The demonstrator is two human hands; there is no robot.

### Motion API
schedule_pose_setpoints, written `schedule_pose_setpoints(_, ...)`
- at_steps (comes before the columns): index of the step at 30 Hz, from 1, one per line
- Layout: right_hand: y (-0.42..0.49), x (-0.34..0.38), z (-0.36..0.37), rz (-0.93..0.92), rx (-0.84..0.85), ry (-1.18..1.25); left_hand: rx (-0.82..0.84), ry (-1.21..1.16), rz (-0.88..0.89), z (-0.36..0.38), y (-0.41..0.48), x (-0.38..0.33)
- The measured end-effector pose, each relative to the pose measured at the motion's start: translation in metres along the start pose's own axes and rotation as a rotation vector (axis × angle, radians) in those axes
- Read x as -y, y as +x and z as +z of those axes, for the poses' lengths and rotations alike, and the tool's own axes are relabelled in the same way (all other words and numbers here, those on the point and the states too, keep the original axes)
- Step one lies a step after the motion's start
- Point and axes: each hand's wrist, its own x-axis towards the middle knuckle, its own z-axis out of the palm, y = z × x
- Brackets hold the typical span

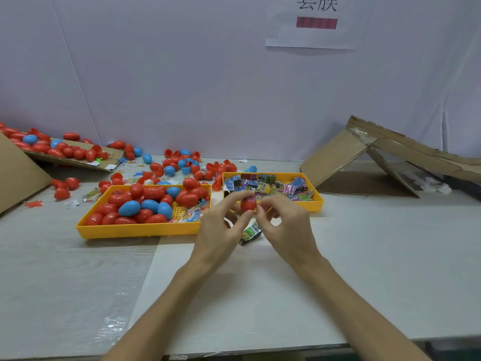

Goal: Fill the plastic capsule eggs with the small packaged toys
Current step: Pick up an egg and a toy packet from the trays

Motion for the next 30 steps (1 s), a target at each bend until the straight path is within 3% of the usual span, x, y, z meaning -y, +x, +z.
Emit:
schedule_pose_setpoints(6,-0.0002,0.0026,0.0002,0.011,0.034,-0.005,0.021,-0.036,-0.012,0.0006,-0.0005,0.0006)
schedule_pose_setpoints(14,0.0003,0.0053,-0.0016,-0.034,0.074,-0.053,0.141,-0.133,-0.162,-0.0039,0.0039,-0.0005)
schedule_pose_setpoints(30,-0.0019,0.0023,0.0020,-0.117,0.125,-0.146,0.054,-0.068,-0.168,-0.0030,0.0020,-0.0017)
